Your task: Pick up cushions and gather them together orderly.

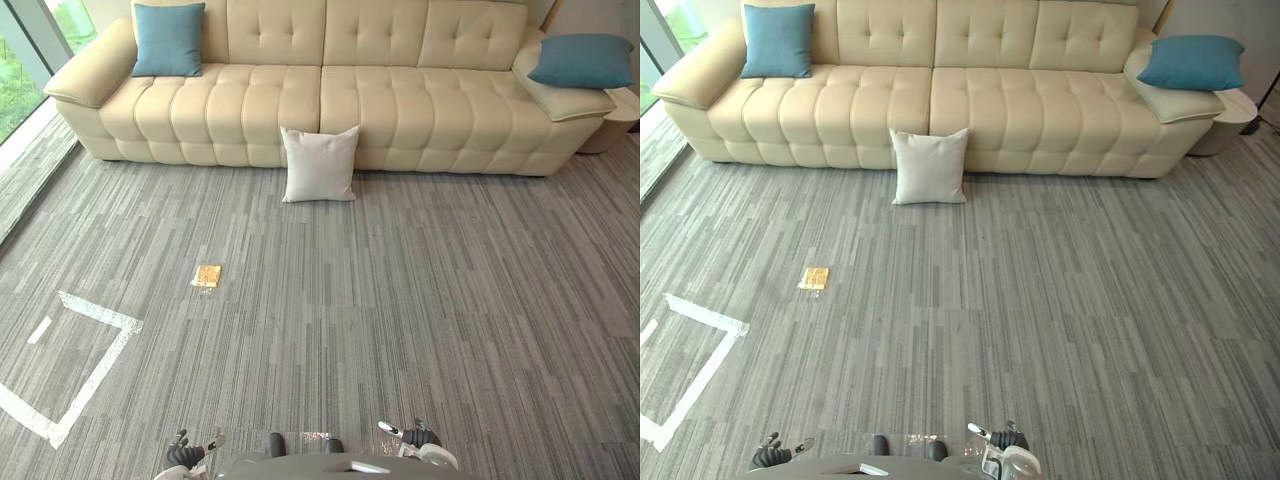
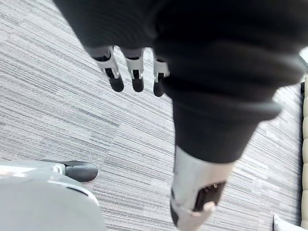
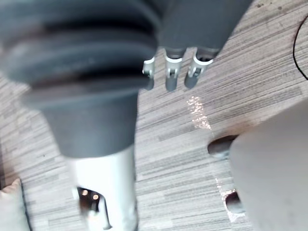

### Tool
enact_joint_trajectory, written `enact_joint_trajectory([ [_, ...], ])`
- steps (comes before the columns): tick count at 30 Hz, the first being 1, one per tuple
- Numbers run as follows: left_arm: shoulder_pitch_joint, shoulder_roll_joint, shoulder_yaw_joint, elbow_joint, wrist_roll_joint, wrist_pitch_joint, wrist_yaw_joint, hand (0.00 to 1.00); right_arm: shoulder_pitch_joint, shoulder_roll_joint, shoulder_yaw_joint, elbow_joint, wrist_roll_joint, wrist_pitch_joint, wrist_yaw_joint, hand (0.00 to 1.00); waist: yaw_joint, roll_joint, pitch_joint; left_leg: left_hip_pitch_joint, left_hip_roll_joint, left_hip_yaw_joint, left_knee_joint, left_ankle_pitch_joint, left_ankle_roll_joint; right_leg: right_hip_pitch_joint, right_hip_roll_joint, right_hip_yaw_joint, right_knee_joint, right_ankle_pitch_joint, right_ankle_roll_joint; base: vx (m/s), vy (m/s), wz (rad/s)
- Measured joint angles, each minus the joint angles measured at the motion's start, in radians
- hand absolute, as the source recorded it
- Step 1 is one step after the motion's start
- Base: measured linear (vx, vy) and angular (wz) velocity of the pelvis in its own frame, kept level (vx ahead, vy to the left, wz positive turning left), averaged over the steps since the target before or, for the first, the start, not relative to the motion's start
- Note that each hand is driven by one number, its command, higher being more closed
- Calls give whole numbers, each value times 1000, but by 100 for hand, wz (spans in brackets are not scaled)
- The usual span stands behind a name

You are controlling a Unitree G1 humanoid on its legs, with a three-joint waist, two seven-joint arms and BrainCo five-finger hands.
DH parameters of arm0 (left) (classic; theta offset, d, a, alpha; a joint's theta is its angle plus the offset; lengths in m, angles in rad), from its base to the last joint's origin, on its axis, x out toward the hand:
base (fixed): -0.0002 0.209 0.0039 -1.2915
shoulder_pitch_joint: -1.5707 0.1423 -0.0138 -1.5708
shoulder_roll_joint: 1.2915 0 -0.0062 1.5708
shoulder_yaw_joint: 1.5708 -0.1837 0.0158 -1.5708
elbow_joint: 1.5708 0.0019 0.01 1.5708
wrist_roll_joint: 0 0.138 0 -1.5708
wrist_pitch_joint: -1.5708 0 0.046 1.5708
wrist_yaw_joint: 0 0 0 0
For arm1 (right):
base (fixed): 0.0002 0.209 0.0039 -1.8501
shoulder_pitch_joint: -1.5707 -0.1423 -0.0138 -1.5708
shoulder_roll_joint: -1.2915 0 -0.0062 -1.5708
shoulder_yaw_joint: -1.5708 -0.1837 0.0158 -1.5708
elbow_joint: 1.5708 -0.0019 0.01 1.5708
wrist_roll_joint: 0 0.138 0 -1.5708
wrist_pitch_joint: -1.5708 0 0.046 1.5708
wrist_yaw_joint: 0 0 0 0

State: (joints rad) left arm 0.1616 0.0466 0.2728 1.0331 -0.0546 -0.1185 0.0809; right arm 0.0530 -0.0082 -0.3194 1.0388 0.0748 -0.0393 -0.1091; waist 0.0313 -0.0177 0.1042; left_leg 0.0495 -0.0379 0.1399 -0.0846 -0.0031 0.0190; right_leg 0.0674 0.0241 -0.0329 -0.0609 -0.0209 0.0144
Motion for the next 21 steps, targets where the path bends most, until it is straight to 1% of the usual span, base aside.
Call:
enact_joint_trajectory([
  [2,-4,1,0,-1,0,0,0,0,1,2,0,-3,1,0,0,0,7,-4,3,-3,-1,7,6,-10,1,-11,-2,4,13,-7,10,21,21,-9],
  [4,-14,2,-1,-4,-1,0,0,0,0,3,0,-14,1,1,0,0,17,-7,5,-34,1,27,49,-43,8,-45,-7,10,52,-26,33,19,31,-12],
  [5,-18,3,-4,-17,-1,1,0,0,4,7,-2,-36,1,4,0,0,21,-9,12,-74,5,44,127,-94,21,-79,-17,9,113,-61,47,52,48,-4],
  [6,-17,4,-13,-28,-1,1,0,0,12,8,-5,-51,1,4,0,0,20,-8,17,-100,13,58,201,-148,30,-111,-28,0,201,-110,76,63,55,-2],
  [7,-16,3,-20,-35,-1,1,1,0,16,6,-6,-58,1,5,0,0,21,-4,20,-108,18,61,236,-173,36,-130,-32,-15,261,-129,94,45,70,-5],
  [8,-25,1,-38,-44,0,1,1,0,24,1,-4,-87,0,5,1,0,26,8,32,-115,32,59,286,-214,41,-185,-36,-50,415,-150,105,45,94,-3],
  [9,-30,5,-42,-44,0,2,0,0,25,5,-1,-121,2,4,2,0,23,14,39,-116,41,53,339,-253,47,-271,-60,-105,610,-160,81,76,111,-2],
  [10,-31,9,-42,-44,-1,2,0,0,29,8,0,-129,4,2,3,0,22,16,43,-114,43,52,365,-270,44,-305,-78,-122,694,-163,72,177,115,1],
  [11,-34,17,-41,-47,-1,3,0,0,36,11,1,-145,7,1,5,0,23,-2,45,-101,44,52,402,-305,43,-356,-109,-140,824,-178,53,244,84,-2],
  [12,-34,22,-41,-53,0,6,0,0,39,27,2,-161,7,1,11,0,25,-13,43,-79,46,48,419,-336,38,-395,-126,-147,905,-201,53,267,68,-3],
  [13,-34,24,-41,-57,0,10,0,0,40,29,1,-164,9,-2,14,0,23,-16,44,-57,48,44,416,-351,35,-421,-132,-153,936,-222,55,296,46,3],
  [14,-34,23,-42,-61,0,12,0,0,39,29,-1,-167,11,-2,15,0,18,-15,44,-45,49,40,413,-359,32,-435,-138,-165,942,-232,59,351,39,12],
  [15,-42,22,-45,-66,0,13,0,0,31,28,-2,-169,16,-4,15,0,9,-15,44,-23,50,30,400,-364,35,-466,-149,-201,921,-249,58,468,30,23],
  [17,-62,9,-50,-66,0,15,0,0,18,21,-8,-164,18,-3,17,0,1,-13,45,30,52,23,351,-366,29,-500,-153,-267,847,-260,51,485,-6,22],
  [18,-77,-10,-59,-66,0,17,0,0,9,13,-8,-166,18,-3,18,0,-3,2,54,76,66,22,308,-371,20,-527,-137,-313,788,-257,31,585,-46,15],
  [19,-95,-26,-84,-65,0,19,-1,0,-4,-1,-4,-167,19,-6,20,0,-10,27,68,122,95,20,264,-374,-9,-557,-94,-346,698,-225,5,596,-55,14],
  [20,-103,-27,-97,-63,0,19,-1,0,-12,-4,-2,-168,19,-6,21,0,-15,33,71,139,105,15,247,-370,-26,-570,-74,-350,637,-197,0,635,-86,29],
  [21,-113,-21,-117,-54,5,19,-3,0,-18,3,2,-165,20,-7,21,0,-28,18,78,169,103,-7,226,-353,-59,-578,-50,-346,497,-115,-2,697,-138,47],
])
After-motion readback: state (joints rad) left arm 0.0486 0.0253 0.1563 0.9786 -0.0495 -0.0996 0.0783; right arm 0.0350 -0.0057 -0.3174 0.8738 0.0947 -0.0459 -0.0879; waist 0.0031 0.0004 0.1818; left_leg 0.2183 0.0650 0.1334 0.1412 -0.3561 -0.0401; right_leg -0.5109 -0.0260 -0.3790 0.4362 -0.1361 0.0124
